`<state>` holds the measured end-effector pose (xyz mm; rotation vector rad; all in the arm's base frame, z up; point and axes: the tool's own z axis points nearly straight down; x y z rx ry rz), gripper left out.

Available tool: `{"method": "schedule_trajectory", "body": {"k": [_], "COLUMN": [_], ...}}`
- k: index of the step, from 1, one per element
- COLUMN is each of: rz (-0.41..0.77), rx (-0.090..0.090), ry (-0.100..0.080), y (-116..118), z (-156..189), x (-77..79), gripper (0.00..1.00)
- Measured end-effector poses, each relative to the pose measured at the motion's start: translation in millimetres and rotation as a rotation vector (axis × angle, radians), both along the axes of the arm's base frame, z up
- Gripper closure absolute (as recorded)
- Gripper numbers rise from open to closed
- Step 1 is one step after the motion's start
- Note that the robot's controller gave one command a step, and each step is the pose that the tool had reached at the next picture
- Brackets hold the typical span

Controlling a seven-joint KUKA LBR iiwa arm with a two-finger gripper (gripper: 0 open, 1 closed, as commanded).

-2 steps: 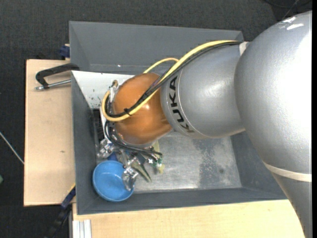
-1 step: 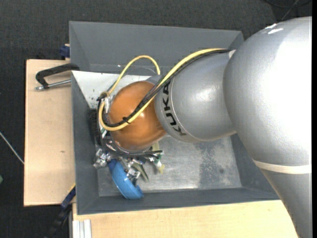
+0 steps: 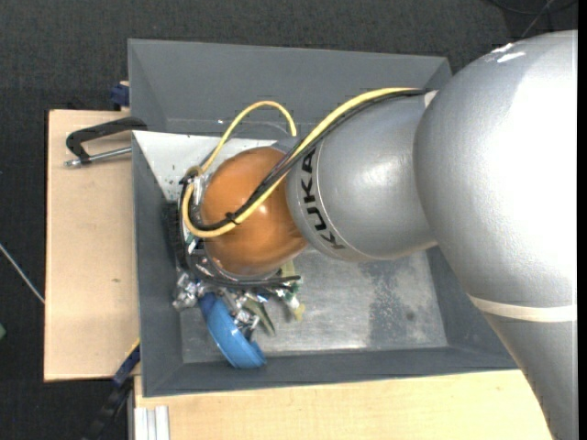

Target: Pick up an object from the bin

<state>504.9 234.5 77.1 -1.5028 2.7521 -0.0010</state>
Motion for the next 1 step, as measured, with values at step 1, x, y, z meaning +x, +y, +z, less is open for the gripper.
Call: {"method": "schedule_trajectory", "body": {"k": [1], "rz": [0.001], "rx": [0.004], "ry": [-0.008], "y": [1.2], "z": [2.8], "x": [2.8], "gripper": [1.00]}}
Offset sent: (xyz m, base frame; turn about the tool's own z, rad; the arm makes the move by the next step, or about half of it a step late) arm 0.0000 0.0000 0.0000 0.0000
